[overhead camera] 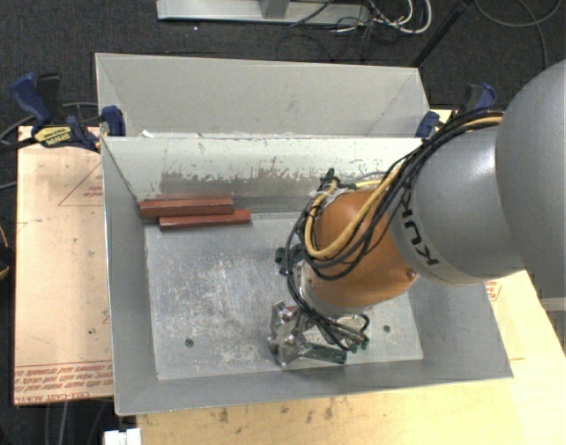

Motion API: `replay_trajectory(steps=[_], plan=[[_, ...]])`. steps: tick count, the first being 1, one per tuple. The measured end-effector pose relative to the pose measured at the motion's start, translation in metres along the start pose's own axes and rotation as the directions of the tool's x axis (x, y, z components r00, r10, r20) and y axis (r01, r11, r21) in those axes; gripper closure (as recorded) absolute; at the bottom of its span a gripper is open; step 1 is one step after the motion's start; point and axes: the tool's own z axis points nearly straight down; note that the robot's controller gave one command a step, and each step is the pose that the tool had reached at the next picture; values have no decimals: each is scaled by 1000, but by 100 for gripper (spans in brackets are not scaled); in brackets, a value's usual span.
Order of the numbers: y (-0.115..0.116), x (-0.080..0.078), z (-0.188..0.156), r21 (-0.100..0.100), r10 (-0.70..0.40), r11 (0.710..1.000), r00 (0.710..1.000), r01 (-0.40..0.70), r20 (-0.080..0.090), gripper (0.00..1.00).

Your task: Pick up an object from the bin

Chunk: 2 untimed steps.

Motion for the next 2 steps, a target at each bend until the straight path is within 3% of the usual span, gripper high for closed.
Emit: replay_trajectory(steps=[1, 2], plan=[[-2, -4, -1, 4, 2, 1000, 1000, -2, 19, 0], [-2, -4, -1, 3, 2, 1000, 1000, -2, 19, 0]])
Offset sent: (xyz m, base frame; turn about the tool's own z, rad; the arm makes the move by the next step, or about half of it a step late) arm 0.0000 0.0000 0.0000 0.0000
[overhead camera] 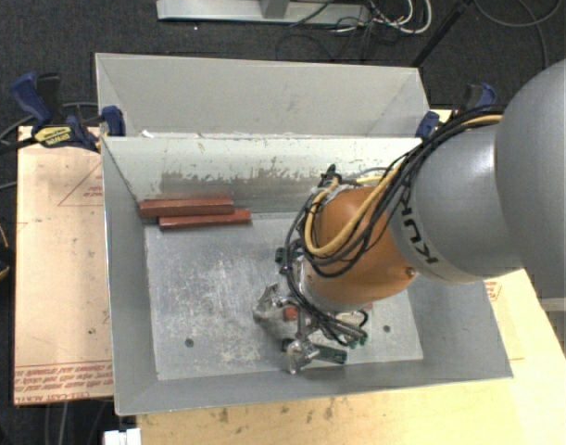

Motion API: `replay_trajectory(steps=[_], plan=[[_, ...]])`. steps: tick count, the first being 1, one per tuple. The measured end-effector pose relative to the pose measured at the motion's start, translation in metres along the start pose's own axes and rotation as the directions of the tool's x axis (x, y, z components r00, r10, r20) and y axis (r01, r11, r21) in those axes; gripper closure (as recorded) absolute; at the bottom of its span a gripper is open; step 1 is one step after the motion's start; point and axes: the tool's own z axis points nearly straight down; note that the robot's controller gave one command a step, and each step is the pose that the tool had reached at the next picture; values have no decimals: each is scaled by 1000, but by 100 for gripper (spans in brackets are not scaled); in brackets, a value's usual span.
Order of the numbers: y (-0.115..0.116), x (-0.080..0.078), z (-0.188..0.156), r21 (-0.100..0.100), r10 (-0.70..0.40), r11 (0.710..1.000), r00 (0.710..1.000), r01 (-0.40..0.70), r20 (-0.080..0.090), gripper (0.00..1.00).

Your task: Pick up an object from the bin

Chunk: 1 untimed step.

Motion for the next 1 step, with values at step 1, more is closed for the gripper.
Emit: replay_trajectory(steps=[1], plan=[[-41, -5, 3, -12, -64, 998, 998, 64, -13, 0]])
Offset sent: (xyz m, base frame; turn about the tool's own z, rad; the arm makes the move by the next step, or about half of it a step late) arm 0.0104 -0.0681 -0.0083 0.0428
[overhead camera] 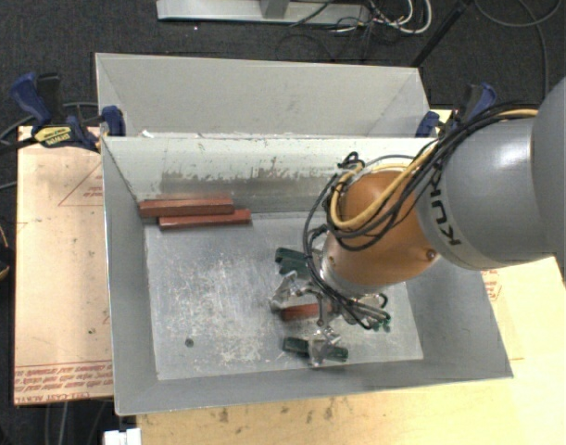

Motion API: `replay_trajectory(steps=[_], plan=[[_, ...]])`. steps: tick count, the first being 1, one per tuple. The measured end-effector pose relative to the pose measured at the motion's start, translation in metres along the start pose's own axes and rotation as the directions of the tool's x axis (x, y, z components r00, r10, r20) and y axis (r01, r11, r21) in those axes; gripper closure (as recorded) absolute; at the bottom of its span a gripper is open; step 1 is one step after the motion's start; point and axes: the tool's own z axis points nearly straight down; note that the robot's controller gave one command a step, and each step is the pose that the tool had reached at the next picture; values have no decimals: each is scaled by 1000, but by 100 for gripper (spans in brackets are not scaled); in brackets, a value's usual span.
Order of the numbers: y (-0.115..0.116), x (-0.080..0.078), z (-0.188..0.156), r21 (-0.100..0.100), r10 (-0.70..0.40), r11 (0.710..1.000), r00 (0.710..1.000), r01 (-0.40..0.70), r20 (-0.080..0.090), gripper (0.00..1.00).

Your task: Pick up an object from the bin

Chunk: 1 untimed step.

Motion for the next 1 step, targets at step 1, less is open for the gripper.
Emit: replay_trajectory(steps=[1], plan=[[-26, 15, -3, 14, 108, 994, 994, -108, 13, 100]])
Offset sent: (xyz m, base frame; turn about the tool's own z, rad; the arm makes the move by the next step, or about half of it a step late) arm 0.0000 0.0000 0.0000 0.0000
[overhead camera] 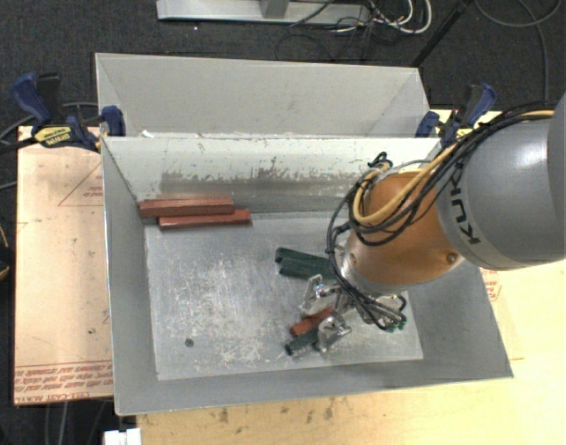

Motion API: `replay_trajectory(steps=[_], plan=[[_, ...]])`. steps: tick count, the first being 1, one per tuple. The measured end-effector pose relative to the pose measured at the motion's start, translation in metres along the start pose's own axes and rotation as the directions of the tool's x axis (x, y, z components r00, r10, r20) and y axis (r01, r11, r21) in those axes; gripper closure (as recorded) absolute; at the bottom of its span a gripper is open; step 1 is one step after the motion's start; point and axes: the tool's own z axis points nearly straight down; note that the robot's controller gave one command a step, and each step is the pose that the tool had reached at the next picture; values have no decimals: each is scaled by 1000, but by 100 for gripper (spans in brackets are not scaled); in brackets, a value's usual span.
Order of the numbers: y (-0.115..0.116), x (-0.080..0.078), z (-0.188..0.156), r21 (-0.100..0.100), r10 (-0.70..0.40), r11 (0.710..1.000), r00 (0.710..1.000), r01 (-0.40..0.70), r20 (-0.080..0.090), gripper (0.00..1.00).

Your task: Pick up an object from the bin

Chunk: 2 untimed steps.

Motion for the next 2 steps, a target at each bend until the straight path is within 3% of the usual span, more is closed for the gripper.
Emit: replay_trajectory(steps=[1, 2], plan=[[0, 0, 0, 0, 1, 1000, 1000, -1, 0, 100], [-19, 5, -159, -5, -37, 999, 999, 37, -22, 100]])
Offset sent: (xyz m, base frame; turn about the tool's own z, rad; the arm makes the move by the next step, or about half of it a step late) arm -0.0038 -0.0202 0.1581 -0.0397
